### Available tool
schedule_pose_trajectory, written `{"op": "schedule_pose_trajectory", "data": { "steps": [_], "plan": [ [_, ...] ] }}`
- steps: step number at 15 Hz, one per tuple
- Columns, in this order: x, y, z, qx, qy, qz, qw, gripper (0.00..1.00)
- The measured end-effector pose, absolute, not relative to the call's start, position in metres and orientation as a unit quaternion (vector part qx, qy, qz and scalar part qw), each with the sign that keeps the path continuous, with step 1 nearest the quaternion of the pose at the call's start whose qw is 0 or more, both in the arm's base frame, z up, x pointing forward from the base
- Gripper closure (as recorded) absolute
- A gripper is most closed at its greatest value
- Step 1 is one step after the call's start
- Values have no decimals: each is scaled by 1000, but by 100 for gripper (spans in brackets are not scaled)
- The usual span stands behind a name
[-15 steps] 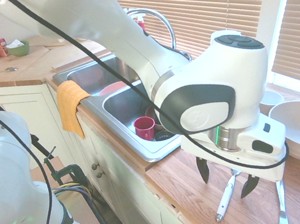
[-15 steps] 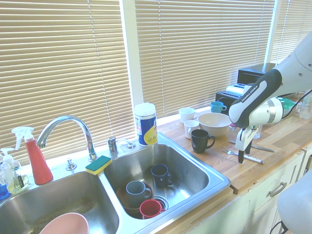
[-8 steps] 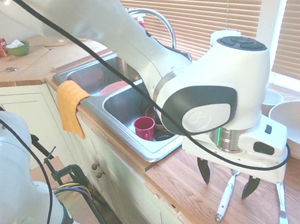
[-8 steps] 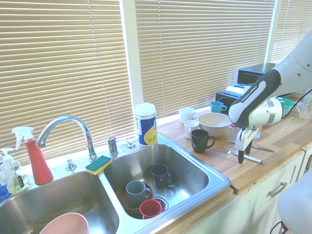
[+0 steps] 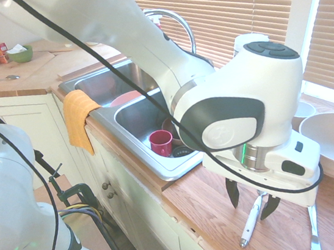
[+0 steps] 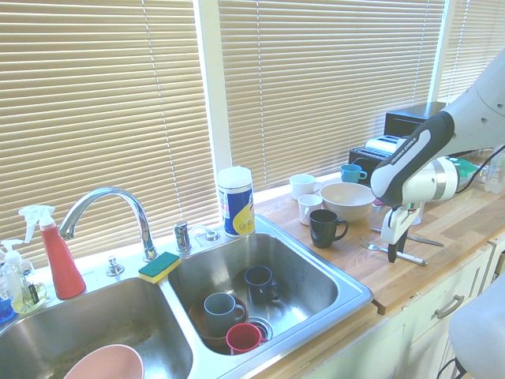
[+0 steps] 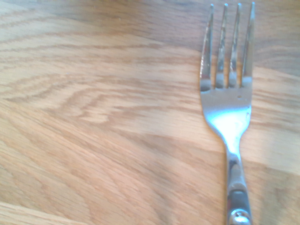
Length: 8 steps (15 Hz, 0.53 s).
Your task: Put the fork into the sink
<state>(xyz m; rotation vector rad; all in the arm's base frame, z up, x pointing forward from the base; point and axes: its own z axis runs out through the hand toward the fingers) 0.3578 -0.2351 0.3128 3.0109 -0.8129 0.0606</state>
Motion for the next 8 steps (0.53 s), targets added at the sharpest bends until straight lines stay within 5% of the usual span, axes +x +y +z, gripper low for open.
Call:
{"op": "schedule_pose_trajectory", "data": {
  "steps": [8],
  "plan": [
    [356,-239,313,962,-274,21,12,100]
  ]
}}
